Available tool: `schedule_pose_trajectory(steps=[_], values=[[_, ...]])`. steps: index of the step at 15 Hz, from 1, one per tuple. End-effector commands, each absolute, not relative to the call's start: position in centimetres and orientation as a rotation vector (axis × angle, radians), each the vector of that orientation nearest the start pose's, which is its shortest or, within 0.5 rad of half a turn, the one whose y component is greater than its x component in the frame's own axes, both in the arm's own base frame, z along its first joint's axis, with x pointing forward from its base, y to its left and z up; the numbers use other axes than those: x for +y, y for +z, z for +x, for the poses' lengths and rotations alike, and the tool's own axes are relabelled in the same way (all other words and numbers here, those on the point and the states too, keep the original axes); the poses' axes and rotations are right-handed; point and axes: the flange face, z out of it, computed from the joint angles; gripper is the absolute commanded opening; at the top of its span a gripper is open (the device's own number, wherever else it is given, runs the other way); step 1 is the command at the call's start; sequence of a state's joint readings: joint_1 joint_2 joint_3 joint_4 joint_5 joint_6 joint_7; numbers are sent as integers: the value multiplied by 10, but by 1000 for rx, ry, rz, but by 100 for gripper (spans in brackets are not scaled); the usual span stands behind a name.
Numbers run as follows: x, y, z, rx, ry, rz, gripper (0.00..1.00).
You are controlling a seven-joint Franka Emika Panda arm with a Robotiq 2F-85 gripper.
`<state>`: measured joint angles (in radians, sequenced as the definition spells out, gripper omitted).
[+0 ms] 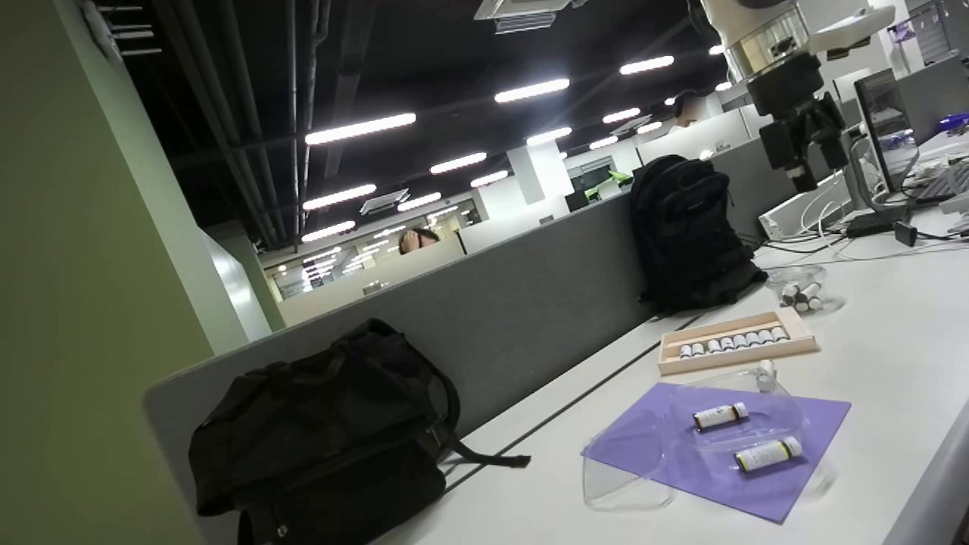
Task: Move a bottle from the table to the clear container
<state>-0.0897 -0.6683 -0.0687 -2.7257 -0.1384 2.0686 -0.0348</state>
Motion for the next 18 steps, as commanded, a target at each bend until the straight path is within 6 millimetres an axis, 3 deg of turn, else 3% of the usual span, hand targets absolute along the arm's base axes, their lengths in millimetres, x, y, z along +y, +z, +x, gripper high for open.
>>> schedule_pose_trajectory(steps=[1, 3, 4, 7, 10, 11, 13, 18], values=[[-87, 404, 374, 344, -163, -3153, 100], [-100, 392, 393, 425, -165, -3136, 100], [-90, 398, 368, 315, -193, -3156, 100], [-99, 384, 386, 367, -154, -3146, 100], [-100, 385, 390, 373, -155, -3146, 100], [-106, 380, 400, 488, -195, -3124, 100], [-117, 362, 414, 674, -185, -3036, 100], [-124, 289, 440, 1008, -183, -2865, 100]])
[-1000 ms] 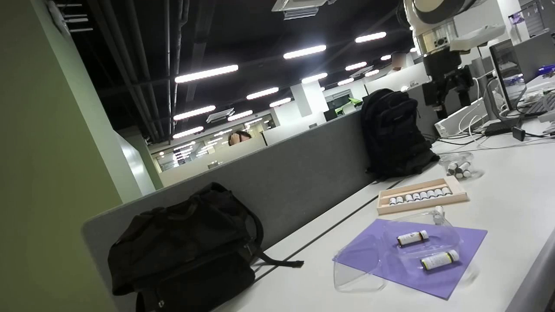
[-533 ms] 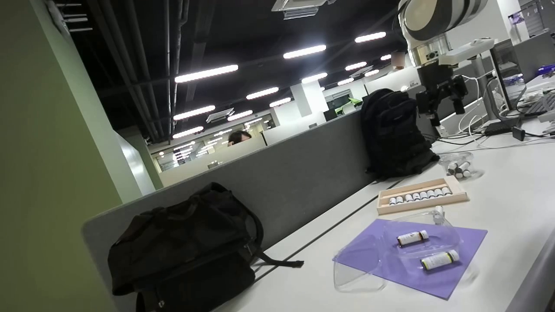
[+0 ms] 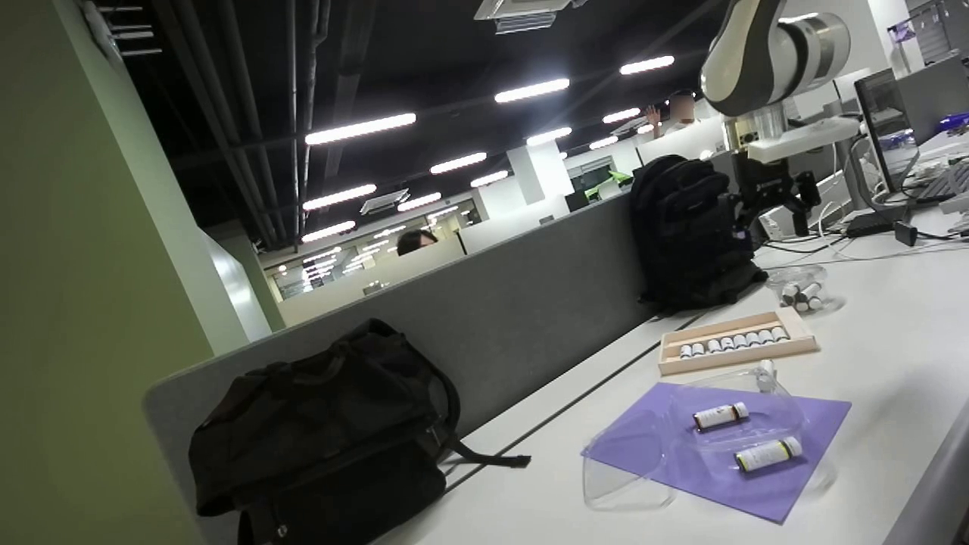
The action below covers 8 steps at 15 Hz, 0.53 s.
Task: Move a bottle from the table to the clear container
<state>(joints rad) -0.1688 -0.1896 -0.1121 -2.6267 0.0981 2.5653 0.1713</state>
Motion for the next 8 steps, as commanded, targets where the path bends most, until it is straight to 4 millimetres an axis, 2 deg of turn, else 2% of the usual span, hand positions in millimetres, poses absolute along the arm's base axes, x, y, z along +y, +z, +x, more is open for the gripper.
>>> schedule_pose_trajectory(steps=[1, 5, 8], values=[[-123, 275, 446, 1074, -190, -2831, 100], [-120, 227, 481, 1326, -141, -2685, 100], [-115, 206, 512, 1449, -9, -2580, 100]])
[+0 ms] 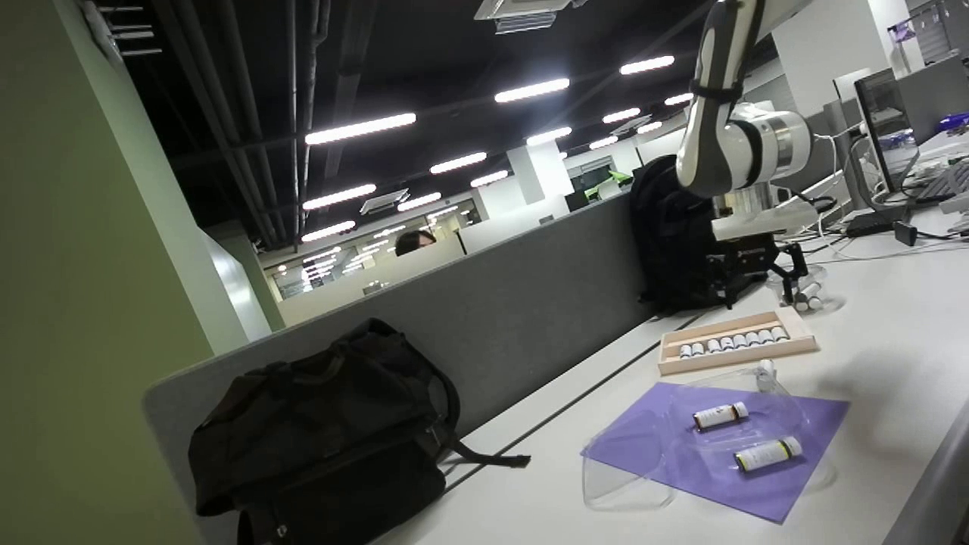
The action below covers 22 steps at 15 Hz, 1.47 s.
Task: Move a bottle from the table to the clear container
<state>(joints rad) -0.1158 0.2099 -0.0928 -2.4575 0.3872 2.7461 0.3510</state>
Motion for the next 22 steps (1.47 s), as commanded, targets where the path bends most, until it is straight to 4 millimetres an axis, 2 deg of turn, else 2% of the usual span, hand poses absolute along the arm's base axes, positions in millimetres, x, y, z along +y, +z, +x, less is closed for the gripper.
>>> schedule_pose_trajectory(steps=[1, 3, 5, 10, 16, 17, 18, 22], values=[[-111, 200, 521, 1468, 24, -2559, 100], [-103, 190, 533, 1485, 75, -2554, 100], [-93, 180, 533, 1455, 111, -2574, 100], [-71, 151, 518, 1389, 206, -2642, 100], [-71, 120, 504, 1392, 251, -2695, 100], [-72, 117, 503, 1394, 260, -2702, 75], [-73, 115, 502, 1395, 264, -2706, 73], [-78, 116, 500, 1394, 224, -2737, 45]])
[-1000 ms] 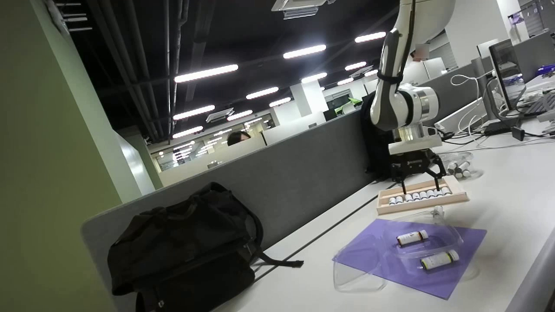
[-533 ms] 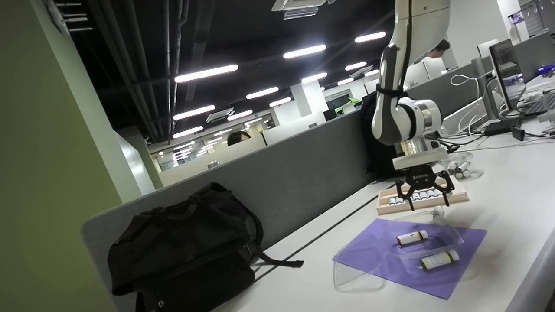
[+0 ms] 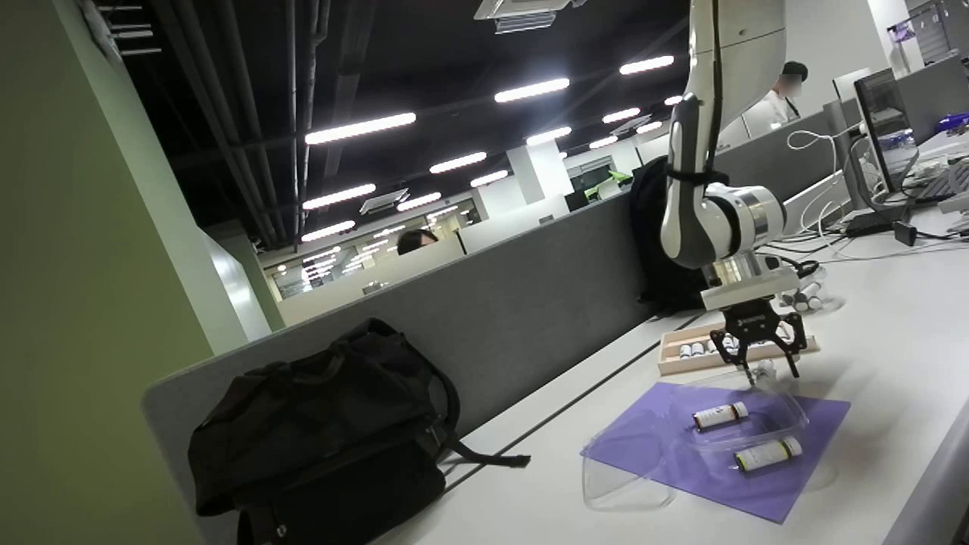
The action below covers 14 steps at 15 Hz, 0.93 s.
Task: Move a bottle from the table to the clear container
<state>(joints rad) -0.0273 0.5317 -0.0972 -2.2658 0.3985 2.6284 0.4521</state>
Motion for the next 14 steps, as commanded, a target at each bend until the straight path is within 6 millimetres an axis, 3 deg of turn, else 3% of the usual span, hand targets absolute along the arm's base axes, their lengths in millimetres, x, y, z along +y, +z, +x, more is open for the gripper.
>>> schedule_pose_trajectory(steps=[1, 6, 8, 11, 14], values=[[-80, 117, 501, 1391, 212, -2745, 37], [-93, 130, 498, 1372, 243, -2728, 3], [-100, 150, 496, 1354, 250, -2704, 7], [-114, 203, 493, 1324, 120, -2693, 7], [-105, 249, 494, 1202, 41, -2695, 7]])
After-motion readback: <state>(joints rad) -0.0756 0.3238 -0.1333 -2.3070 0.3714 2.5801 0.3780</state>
